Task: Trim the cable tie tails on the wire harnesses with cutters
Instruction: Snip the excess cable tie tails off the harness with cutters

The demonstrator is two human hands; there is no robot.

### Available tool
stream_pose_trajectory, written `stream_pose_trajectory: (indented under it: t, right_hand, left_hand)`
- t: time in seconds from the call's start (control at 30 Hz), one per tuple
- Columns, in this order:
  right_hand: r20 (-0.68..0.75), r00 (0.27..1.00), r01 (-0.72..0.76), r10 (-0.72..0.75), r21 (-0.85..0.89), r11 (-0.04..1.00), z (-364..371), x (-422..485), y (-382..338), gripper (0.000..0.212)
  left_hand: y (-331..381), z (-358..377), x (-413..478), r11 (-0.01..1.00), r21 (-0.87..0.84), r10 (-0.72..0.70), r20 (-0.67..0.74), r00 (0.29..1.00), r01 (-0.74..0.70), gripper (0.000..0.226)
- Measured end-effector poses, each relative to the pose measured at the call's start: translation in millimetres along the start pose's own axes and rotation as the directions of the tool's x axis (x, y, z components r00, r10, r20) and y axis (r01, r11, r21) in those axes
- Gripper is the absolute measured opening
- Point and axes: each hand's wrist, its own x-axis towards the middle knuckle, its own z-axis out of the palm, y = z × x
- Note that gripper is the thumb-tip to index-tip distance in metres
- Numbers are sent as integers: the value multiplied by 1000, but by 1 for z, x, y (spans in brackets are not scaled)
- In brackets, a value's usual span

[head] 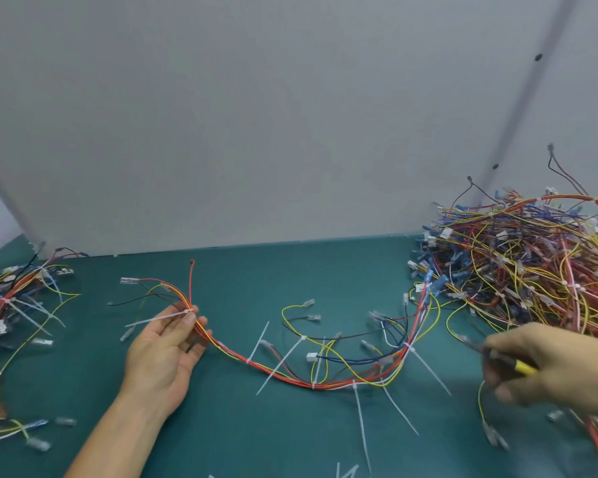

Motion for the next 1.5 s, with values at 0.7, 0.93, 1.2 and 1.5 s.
stream_pose_trajectory:
  t: [0.7,0.93,1.2,1.5]
  right_hand:
    - [-11,989,19,-149,998,53,11,63,-74,54]
    - [-36,998,40,-52,995,92,26,70,-83,16]
    - [-254,960,277,120,926,-255,-17,34,-85,11]
    - [94,931,8,353,961,-277,24,80,-73,14]
  left_hand:
    - [21,-3,-2,975,-192,-112,-3,994,109,25]
    - [19,-5,-3,971,-180,-159,-12,987,154,24]
    - [59,-13,2,931,-357,-85,-30,996,69,55]
    - [31,-26,10,977,211,46,-366,929,35,19]
